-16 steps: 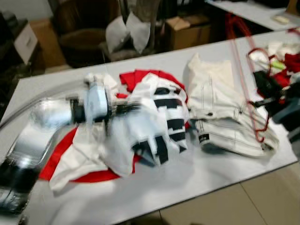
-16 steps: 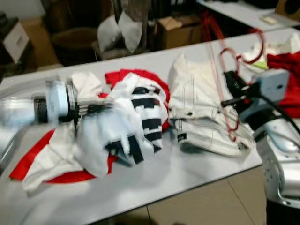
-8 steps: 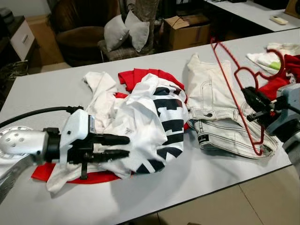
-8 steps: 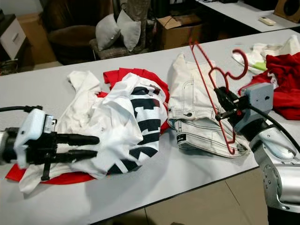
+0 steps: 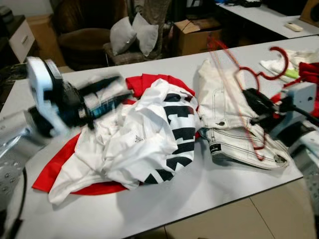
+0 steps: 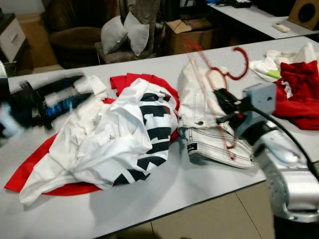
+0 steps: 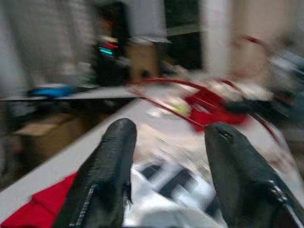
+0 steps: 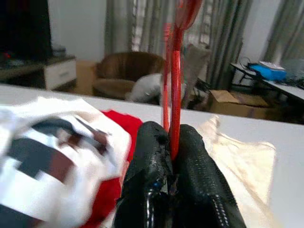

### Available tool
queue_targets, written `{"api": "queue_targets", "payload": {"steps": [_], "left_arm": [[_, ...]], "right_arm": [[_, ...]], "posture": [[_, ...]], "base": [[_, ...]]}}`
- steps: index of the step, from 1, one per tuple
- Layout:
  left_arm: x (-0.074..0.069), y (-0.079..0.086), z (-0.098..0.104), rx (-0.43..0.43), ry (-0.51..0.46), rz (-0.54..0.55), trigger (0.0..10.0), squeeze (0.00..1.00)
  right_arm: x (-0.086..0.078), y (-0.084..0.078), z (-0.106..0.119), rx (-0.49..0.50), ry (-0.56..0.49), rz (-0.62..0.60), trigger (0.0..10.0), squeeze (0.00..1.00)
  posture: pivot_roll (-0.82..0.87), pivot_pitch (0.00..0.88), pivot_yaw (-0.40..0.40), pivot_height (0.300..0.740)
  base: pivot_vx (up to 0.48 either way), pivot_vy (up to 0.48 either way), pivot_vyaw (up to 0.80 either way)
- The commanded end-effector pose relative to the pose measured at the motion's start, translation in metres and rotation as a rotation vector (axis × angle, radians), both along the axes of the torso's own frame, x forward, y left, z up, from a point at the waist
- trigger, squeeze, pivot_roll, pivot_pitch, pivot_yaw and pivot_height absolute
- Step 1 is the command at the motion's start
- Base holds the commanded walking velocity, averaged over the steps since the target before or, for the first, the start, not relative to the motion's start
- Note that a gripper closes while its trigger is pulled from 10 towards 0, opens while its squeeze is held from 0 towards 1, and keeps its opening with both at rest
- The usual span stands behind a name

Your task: Hang hanger

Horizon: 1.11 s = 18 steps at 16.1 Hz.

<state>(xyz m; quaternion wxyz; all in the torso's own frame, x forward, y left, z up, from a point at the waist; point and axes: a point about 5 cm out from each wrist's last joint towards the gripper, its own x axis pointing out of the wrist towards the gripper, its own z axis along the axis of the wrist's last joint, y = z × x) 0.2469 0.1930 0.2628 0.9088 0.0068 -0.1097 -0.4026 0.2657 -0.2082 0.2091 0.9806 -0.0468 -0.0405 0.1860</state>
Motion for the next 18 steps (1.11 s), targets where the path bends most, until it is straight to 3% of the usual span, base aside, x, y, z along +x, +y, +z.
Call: {"api": "queue_targets", "payload": {"steps": [1, 4, 5, 6, 8, 11, 12, 13, 14, 18], "left_arm": [[0.004, 0.002, -0.008, -0.046, 0.042, 0.099, 10.0, 1.00], [-0.005, -0.009, -0.051, -0.105, 0.132, 0.334, 10.0, 0.82], [-0.010, -0.010, -0.070, -0.112, 0.173, 0.442, 10.0, 0.81], [-0.013, -0.012, -0.078, -0.103, 0.194, 0.477, 10.0, 0.81], [-0.019, -0.021, -0.091, -0.039, 0.218, 0.491, 10.0, 0.79], [-0.019, -0.028, -0.093, -0.010, 0.196, 0.483, 10.0, 0.76], [-0.019, -0.031, -0.095, -0.003, 0.197, 0.474, 10.0, 0.71], [-0.019, -0.033, -0.096, -0.012, 0.209, 0.461, 10.0, 0.69], [-0.019, -0.036, -0.100, -0.017, 0.230, 0.457, 10.0, 0.59], [-0.011, -0.041, -0.102, -0.016, 0.226, 0.448, 10.0, 0.50]], "right_arm": [[-0.002, 0.010, 0.002, 0.005, 0.001, 0.004, 10.0, 0.00], [-0.011, 0.028, -0.007, 0.030, 0.001, -0.005, 10.0, 0.00], [-0.011, 0.034, -0.012, 0.039, 0.011, -0.003, 10.0, 0.00], [-0.011, 0.037, -0.014, 0.044, 0.016, 0.002, 10.0, 0.00], [-0.013, 0.040, -0.018, 0.047, 0.027, 0.009, 10.0, 0.00], [-0.016, 0.039, -0.022, 0.057, 0.031, -0.005, 10.0, 0.00], [-0.015, 0.038, -0.022, 0.074, 0.031, -0.004, 10.0, 0.00], [-0.015, 0.038, -0.023, 0.084, 0.032, -0.007, 10.0, 0.00], [-0.014, 0.039, -0.023, 0.095, 0.035, -0.013, 10.0, 0.00], [-0.013, 0.041, -0.023, 0.108, 0.029, -0.022, 10.0, 0.00]], "posture": [[-0.20, 0.000, 0.059, 0.740], [-0.18, 0.000, 0.045, 0.740], [-0.17, 0.000, 0.040, 0.740], [-0.16, 0.000, 0.040, 0.740], [-0.15, 0.000, 0.040, 0.740], [-0.15, 0.000, 0.042, 0.740], [-0.15, 0.000, 0.041, 0.740], [-0.15, 0.000, 0.041, 0.740], [-0.15, 0.000, 0.043, 0.740], [-0.16, 0.000, 0.053, 0.740]], "base": [[0.000, 0.000, 0.00], [0.000, 0.000, 0.00], [0.000, 0.000, 0.80], [0.000, 0.000, 0.80], [0.000, -0.480, 0.80], [0.000, -0.480, 0.80], [0.000, -0.480, 0.00], [0.000, 0.000, 0.00], [0.000, 0.000, 0.00], [0.000, 0.000, 0.00]]}}
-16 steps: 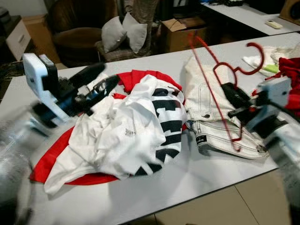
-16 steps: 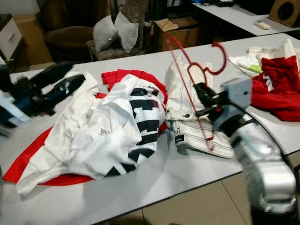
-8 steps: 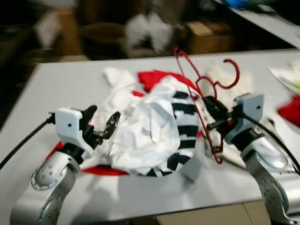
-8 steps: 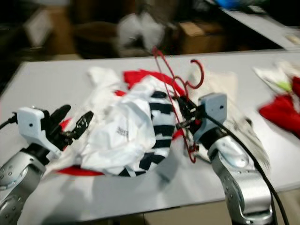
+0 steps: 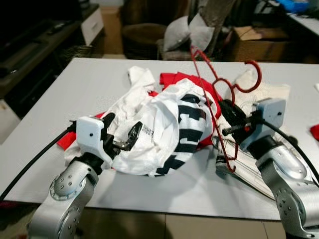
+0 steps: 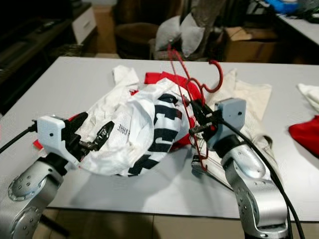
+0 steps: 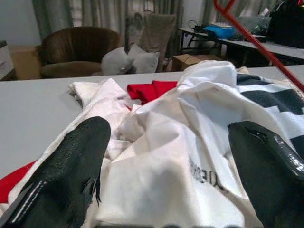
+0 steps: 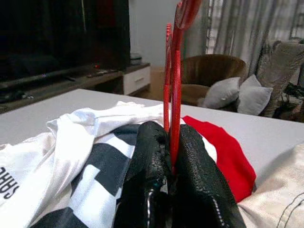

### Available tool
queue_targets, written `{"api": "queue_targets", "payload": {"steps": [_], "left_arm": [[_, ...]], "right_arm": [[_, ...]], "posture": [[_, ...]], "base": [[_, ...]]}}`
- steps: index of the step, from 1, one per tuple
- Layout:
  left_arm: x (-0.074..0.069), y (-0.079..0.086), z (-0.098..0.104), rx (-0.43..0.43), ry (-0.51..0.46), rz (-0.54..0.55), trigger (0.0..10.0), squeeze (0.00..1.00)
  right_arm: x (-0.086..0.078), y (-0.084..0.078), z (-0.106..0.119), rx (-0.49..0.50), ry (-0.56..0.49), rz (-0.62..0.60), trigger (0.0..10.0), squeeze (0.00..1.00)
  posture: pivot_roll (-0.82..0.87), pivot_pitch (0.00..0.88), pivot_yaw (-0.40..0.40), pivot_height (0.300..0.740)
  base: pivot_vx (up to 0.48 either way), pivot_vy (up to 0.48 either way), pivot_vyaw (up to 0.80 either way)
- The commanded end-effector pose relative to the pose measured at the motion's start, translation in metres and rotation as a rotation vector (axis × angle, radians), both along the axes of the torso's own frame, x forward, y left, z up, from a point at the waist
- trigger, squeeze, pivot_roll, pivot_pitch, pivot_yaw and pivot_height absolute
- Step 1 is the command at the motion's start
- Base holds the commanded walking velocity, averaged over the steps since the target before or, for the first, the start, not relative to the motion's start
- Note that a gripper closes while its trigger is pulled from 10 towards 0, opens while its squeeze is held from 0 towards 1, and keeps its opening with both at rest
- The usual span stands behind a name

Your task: Hang hanger

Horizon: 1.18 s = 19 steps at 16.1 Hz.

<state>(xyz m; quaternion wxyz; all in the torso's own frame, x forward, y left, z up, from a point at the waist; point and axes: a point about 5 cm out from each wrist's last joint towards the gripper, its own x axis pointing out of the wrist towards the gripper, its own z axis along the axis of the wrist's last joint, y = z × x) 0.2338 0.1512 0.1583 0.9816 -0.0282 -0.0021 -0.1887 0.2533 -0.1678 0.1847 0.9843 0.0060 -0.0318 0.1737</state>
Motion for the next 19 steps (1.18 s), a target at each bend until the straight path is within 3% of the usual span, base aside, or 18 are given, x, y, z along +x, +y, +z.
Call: {"api": "queue_targets", "payload": {"steps": [1, 4, 9, 10, 13, 14, 15, 17, 19], "left_arm": [[0.003, 0.001, 0.002, 0.006, -0.013, -0.001, 10.0, 0.49], [0.006, 0.006, -0.003, -0.006, 0.012, 0.022, 10.0, 0.46], [0.008, 0.004, -0.005, 0.006, 0.014, 0.012, 10.0, 0.45], [0.008, 0.004, -0.006, 0.003, 0.016, 0.014, 10.0, 0.39], [0.008, 0.001, -0.009, 0.019, 0.025, -0.012, 10.0, 0.35], [0.008, 0.002, -0.009, 0.031, 0.024, -0.022, 10.0, 0.24], [0.010, 0.005, -0.007, 0.021, 0.017, -0.012, 10.0, 0.00], [0.013, 0.006, -0.007, 0.006, 0.015, -0.002, 10.0, 0.00], [0.018, 0.003, -0.015, 0.057, 0.042, -0.025, 10.0, 0.00]], "right_arm": [[-0.001, 0.000, 0.001, 0.005, -0.005, -0.010, 10.0, 0.00], [-0.001, -0.003, -0.005, 0.011, 0.027, -0.059, 10.0, 0.00], [-0.002, -0.007, -0.003, 0.016, 0.017, -0.084, 10.0, 0.00], [-0.002, -0.009, -0.002, 0.011, 0.017, -0.092, 10.0, 0.00], [-0.003, -0.011, -0.001, -0.002, 0.016, -0.101, 10.0, 0.00], [-0.003, -0.013, -0.001, -0.006, 0.018, -0.106, 10.0, 0.00], [-0.002, -0.014, -0.001, -0.009, 0.022, -0.112, 10.0, 0.00], [-0.002, -0.015, -0.001, -0.012, 0.025, -0.116, 10.0, 0.00], [-0.003, -0.015, -0.002, -0.021, 0.032, -0.123, 10.0, 0.00]], "posture": [[-0.16, 0.000, 0.054, 0.740], [-0.16, 0.000, 0.055, 0.740], [-0.18, 0.000, 0.056, 0.740], [-0.18, 0.000, 0.055, 0.740], [-0.19, 0.000, 0.049, 0.740], [-0.19, 0.000, 0.046, 0.740], [-0.19, 0.000, 0.043, 0.740], [-0.19, 0.000, 0.044, 0.740], [-0.20, 0.000, 0.042, 0.740]], "base": [[0.000, 0.000, 0.00], [0.000, 0.000, 0.00], [-0.188, 0.000, -0.76], [0.000, 0.000, 0.00], [0.000, 0.000, 0.00], [0.000, 0.000, 0.00], [0.000, 0.000, 0.00], [0.000, 0.000, 0.00], [0.000, 0.000, 0.00]]}}
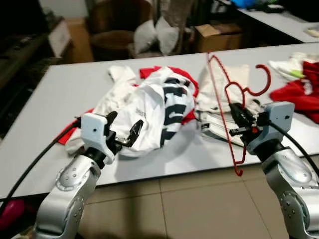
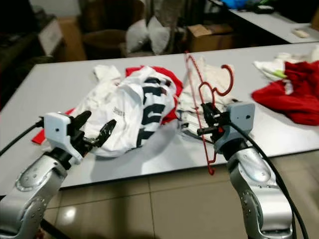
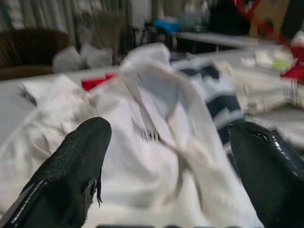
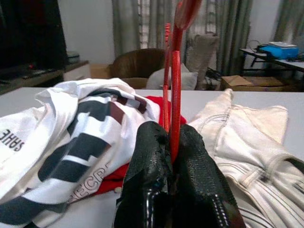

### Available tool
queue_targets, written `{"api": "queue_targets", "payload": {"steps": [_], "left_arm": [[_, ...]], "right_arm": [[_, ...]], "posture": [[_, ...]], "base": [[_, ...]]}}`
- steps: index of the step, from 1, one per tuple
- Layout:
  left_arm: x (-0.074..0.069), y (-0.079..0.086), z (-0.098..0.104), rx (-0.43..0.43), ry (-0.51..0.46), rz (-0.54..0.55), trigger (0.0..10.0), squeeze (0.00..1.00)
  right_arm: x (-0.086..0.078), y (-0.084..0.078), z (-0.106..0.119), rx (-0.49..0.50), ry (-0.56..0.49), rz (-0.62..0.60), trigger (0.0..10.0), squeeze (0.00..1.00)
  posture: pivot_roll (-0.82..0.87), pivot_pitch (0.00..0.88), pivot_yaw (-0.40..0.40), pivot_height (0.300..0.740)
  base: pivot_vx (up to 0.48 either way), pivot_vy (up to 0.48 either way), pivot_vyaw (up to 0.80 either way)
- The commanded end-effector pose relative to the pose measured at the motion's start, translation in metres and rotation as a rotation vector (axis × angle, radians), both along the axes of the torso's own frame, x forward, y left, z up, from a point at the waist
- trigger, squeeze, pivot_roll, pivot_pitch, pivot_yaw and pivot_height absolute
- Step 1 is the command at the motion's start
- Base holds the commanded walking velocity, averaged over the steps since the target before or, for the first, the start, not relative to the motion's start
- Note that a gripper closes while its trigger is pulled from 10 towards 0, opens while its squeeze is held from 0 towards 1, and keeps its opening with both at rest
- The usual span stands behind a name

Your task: Hang hanger

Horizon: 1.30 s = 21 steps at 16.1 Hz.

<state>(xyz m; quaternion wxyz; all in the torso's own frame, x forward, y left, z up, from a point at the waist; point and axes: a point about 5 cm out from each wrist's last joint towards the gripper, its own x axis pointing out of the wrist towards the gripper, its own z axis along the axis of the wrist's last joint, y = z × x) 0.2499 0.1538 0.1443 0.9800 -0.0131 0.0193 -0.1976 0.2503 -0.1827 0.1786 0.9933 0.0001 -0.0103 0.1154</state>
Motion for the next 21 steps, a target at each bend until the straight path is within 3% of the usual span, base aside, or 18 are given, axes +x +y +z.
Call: {"api": "queue_targets", "payload": {"steps": [1, 2, 3, 6, 7, 8, 9, 12, 15, 16, 17, 21], "left_arm": [[0.002, -0.001, -0.003, 0.035, 0.010, -0.015, 10.0, 0.00], [0.002, -0.005, -0.005, 0.016, 0.036, -0.062, 10.0, 1.00], [0.004, -0.011, -0.007, 0.016, 0.066, -0.117, 10.0, 1.00], [0.006, -0.017, -0.014, 0.046, 0.138, -0.134, 10.0, 1.00], [0.008, -0.021, -0.015, 0.059, 0.131, -0.134, 10.0, 0.27], [0.008, -0.022, -0.015, 0.077, 0.126, -0.138, 10.0, 0.27], [0.007, -0.024, -0.015, 0.101, 0.121, -0.160, 10.0, 0.00], [0.002, -0.032, -0.017, 0.148, 0.136, -0.245, 10.0, 0.00], [0.002, -0.030, -0.022, 0.243, 0.151, -0.233, 10.0, 0.00], [0.002, -0.029, -0.021, 0.269, 0.142, -0.230, 0.8, 0.00], [0.002, -0.027, -0.021, 0.275, 0.139, -0.226, 0.0, 0.00], [0.002, -0.027, -0.022, 0.292, 0.129, -0.214, 0.0, 0.00]], "right_arm": [[0.000, 0.000, 0.004, -0.009, -0.007, -0.007, 10.0, 0.00], [-0.001, -0.002, 0.003, -0.022, -0.001, -0.010, 10.0, 0.00], [0.000, -0.005, 0.000, -0.050, 0.022, -0.002, 10.0, 0.00], [0.000, -0.011, -0.004, -0.101, 0.059, 0.015, 10.0, 0.00], [0.000, -0.012, -0.003, -0.108, 0.054, 0.016, 10.0, 0.00], [-0.001, -0.012, -0.003, -0.112, 0.053, 0.016, 10.0, 0.00], [-0.001, -0.013, -0.003, -0.117, 0.051, 0.018, 10.0, 0.00], [-0.004, -0.015, -0.003, -0.124, 0.054, 0.023, 10.0, 0.00], [-0.004, -0.017, -0.002, -0.133, 0.051, 0.023, 10.0, 0.00], [-0.004, -0.017, -0.001, -0.133, 0.047, 0.023, 10.0, 0.00], [-0.004, -0.016, -0.002, -0.133, 0.046, 0.026, 10.0, 0.00], [-0.003, -0.015, -0.001, -0.135, 0.041, 0.042, 10.0, 0.00]], "posture": [[-0.20, 0.000, 0.042, 0.740], [-0.21, 0.000, 0.041, 0.740], [-0.21, 0.000, 0.041, 0.740], [-0.21, 0.000, 0.039, 0.740], [-0.22, 0.000, 0.041, 0.740], [-0.22, 0.000, 0.044, 0.740], [-0.23, 0.000, 0.046, 0.740], [-0.23, 0.000, 0.048, 0.740], [-0.23, 0.000, 0.050, 0.740], [-0.23, 0.000, 0.050, 0.740], [-0.23, 0.000, 0.047, 0.740], [-0.23, 0.000, 0.045, 0.740]], "base": [[0.000, 0.000, 0.00], [0.000, 0.000, 0.00], [0.000, 0.000, 0.00], [0.000, 0.000, 0.00], [0.000, 0.000, 0.00], [0.000, 0.000, 0.00], [0.000, 0.000, 0.00], [0.000, 0.000, 0.00], [0.000, 0.000, 0.00], [0.000, 0.000, 0.00], [0.000, 0.000, 0.00], [0.000, 0.000, 0.00]]}}
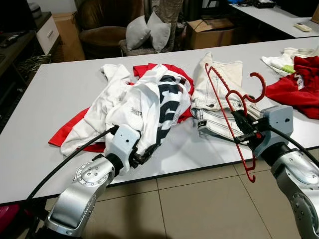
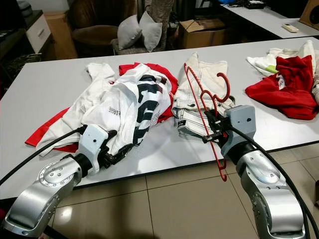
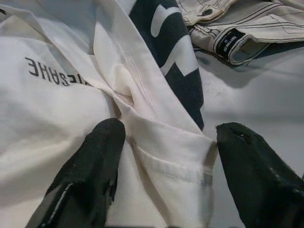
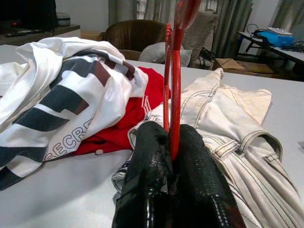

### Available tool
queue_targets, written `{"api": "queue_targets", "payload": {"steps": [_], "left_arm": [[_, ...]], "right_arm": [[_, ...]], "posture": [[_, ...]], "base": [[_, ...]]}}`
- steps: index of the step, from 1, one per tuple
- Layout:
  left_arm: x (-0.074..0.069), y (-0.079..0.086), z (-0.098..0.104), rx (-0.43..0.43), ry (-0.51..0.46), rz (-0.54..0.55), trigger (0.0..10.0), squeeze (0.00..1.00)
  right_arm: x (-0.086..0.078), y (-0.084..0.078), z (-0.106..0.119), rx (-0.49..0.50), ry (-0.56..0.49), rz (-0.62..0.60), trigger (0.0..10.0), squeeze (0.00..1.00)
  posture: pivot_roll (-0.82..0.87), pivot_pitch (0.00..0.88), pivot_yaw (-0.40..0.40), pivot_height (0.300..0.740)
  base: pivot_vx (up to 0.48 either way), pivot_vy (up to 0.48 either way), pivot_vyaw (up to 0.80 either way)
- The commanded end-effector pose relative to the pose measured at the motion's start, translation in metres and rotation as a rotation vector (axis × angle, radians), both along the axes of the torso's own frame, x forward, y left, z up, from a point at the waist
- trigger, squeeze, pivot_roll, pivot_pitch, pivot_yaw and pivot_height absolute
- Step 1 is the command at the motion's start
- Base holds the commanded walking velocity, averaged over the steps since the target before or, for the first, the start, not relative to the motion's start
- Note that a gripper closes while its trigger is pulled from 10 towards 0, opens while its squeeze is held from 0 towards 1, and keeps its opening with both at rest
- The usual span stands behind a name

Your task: Hang hanger

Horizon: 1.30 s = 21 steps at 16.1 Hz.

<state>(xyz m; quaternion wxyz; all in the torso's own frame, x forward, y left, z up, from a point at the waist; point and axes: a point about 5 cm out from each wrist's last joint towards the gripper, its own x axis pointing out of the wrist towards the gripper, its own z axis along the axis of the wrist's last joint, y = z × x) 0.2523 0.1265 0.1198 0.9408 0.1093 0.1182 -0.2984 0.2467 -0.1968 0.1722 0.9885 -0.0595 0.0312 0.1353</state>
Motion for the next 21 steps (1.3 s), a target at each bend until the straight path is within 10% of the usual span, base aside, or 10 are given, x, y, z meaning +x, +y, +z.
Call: {"api": "queue_targets", "payload": {"steps": [1, 14, 21], "left_arm": [[0.000, 0.000, 0.002, 0.013, -0.021, 0.004, 0.0, 0.00], [0.001, 0.002, -0.007, 0.053, -0.029, 0.015, 0.0, 0.00], [0.004, 0.017, 0.017, 0.075, -0.159, 0.051, 0.0, 0.00]], "right_arm": [[0.001, -0.001, 0.006, -0.007, -0.028, 0.006, 10.0, 0.00], [-0.001, 0.003, 0.009, -0.002, -0.049, 0.042, 10.0, 0.00], [-0.014, -0.008, 0.034, -0.027, -0.079, 0.373, 10.0, 0.00]], "posture": [[-0.24, 0.000, 0.044, 0.740], [-0.24, 0.000, 0.048, 0.740], [-0.23, 0.000, 0.055, 0.740]], "base": [[0.000, 0.000, 0.00], [0.000, 0.000, 0.00], [0.000, 0.000, 0.00]]}}
